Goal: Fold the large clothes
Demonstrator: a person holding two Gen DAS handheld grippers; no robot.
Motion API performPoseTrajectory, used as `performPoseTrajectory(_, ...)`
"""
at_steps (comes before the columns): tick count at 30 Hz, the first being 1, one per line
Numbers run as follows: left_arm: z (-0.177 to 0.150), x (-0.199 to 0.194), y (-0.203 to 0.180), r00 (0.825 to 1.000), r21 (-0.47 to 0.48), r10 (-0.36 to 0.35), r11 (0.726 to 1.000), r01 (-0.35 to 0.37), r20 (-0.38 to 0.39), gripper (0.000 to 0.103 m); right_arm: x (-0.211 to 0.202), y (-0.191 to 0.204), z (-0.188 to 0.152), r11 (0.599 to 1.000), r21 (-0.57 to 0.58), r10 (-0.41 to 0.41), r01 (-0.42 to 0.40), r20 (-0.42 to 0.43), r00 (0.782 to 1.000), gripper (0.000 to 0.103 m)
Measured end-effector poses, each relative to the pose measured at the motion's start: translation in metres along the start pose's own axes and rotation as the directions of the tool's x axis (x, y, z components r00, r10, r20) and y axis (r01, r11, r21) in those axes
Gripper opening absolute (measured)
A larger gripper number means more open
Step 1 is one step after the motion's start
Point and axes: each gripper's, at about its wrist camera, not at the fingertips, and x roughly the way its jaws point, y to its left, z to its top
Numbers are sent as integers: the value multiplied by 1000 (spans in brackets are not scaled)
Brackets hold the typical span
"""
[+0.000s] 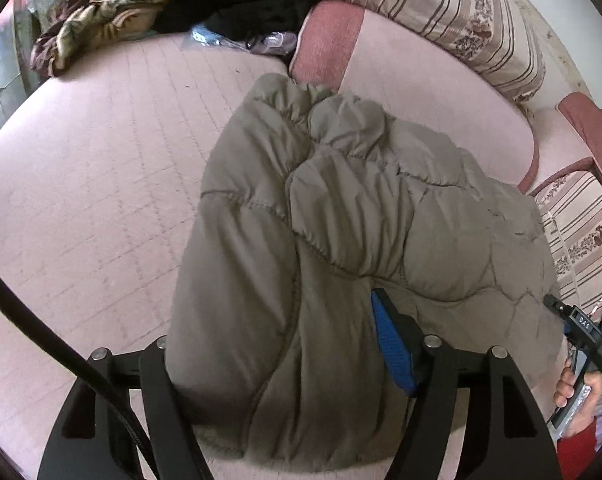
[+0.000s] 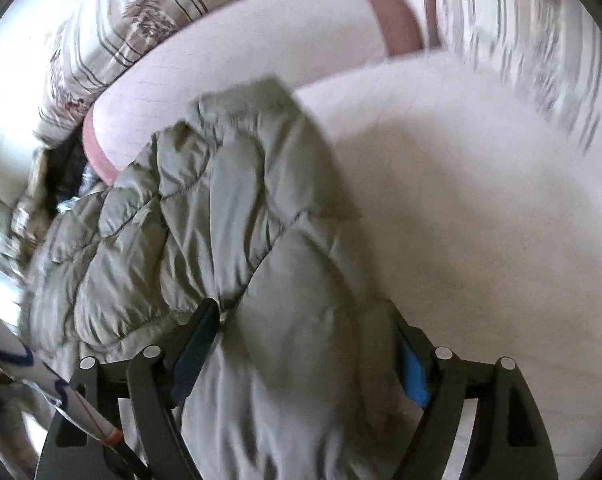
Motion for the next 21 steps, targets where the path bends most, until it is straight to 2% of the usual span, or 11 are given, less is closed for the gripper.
performPoseTrajectory(2, -3, -5, 6, 1000, -34, -6, 999, 6, -7, 70, -21, 6, -1, 996, -39, -76, 79, 68, 995, 87)
performPoseTrajectory(5, -10, -6, 10, 1000, -70, 19, 997, -20, -21, 70, -42, 18, -4, 986, -91, -129, 142, 133, 983, 87)
performPoseTrajectory(9, -11, 5, 5, 997, -48, 76, 996, -77, -14, 74, -52, 44, -12, 971, -176, -129, 160, 173, 976, 87)
performPoseTrajectory(13, 0, 26, 1, 993, -1, 116, 993, -116, 18, 79, -31, 75, -16, 945, -289, -111, 155, 164, 980, 87)
performPoseTrajectory(16, 15, 46, 5, 995, -19, 94, 995, -94, 17, 84, -1, 82, -17, 912, -324, -206, 250, 165, 965, 86)
performPoseTrajectory(18, 29, 60, 5, 997, -33, 75, 997, -74, 8, 87, 16, 71, -14, 907, -302, -261, 294, 146, 954, 85)
performPoseTrajectory(20, 42, 73, 0, 996, -33, 83, 996, -83, 11, 89, 23, 55, -10, 920, -250, -279, 302, 125, 952, 85)
performPoseTrajectory(21, 47, 79, -3, 996, -30, 91, 995, -91, 14, 92, 26, 50, -9, 921, -237, -287, 309, 121, 950, 89)
